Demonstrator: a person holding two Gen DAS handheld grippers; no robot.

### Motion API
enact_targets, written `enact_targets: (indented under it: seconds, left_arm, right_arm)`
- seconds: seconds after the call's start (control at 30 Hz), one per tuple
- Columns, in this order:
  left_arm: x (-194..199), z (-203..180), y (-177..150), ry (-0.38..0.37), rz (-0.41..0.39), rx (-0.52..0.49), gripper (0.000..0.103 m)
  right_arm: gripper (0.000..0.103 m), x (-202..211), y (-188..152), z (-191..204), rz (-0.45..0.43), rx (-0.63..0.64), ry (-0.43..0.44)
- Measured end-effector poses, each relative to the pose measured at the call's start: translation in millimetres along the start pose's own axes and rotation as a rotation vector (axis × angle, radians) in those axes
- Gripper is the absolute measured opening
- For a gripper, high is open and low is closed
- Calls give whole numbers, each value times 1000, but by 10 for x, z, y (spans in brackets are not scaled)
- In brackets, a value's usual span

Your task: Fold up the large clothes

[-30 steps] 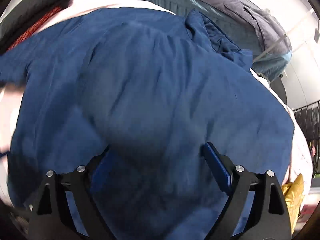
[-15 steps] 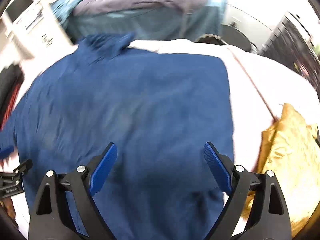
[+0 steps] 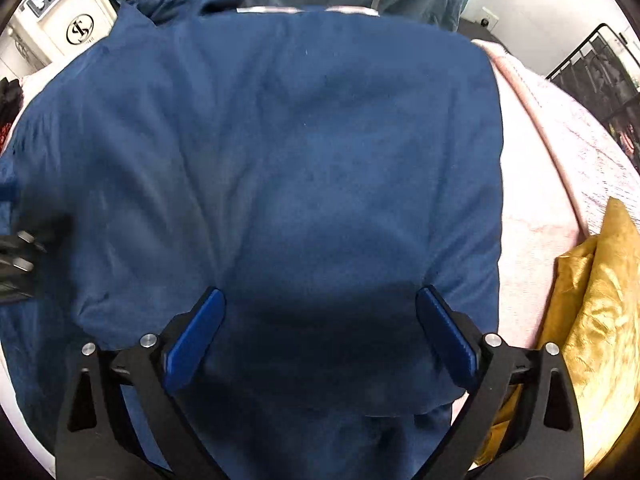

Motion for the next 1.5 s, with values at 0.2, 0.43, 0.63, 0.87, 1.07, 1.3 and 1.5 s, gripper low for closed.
enact_targets:
  seconds: [0.2,0.43,0.63,0.87,1.07,1.3,1.5]
  left_arm:
    - [-265,58,-43,-84,-25,39,98]
    - [-352,141,34,-108,-2,39,99]
    - [-361,112,15,-105,-12,34,99]
    - [-171,77,-89,-68,-48,62,98]
    - [332,79,-380,-70,-157,166,97]
    - [414,206,-1216,-159,-154,364,97]
    - [233,542,-2213,-177,-111,555,97]
  right_arm:
    - [98,-171,15,77,29,16,-31]
    - [98,-244,29,163,-13,-3,-79]
    - [98,-295,34,327,-26,3,-83]
    - [97,-5,-154,422,-24,-7,-116]
    - [97,381,-596,604,-87,11,-38]
    - [97,317,-1266,865,33,109,-5]
    - [97,250,-1537,1102,73,175,-10]
Point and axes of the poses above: each gripper's, at about its wrist camera, not at the fingertips, and x roughly against the way its jaws point, z to its left, y to its top, the point moved 7 cm from there along -x, roughly the way its jaws point, and after that the axes turned 15 degrees about -x, right-handed, at the moved point
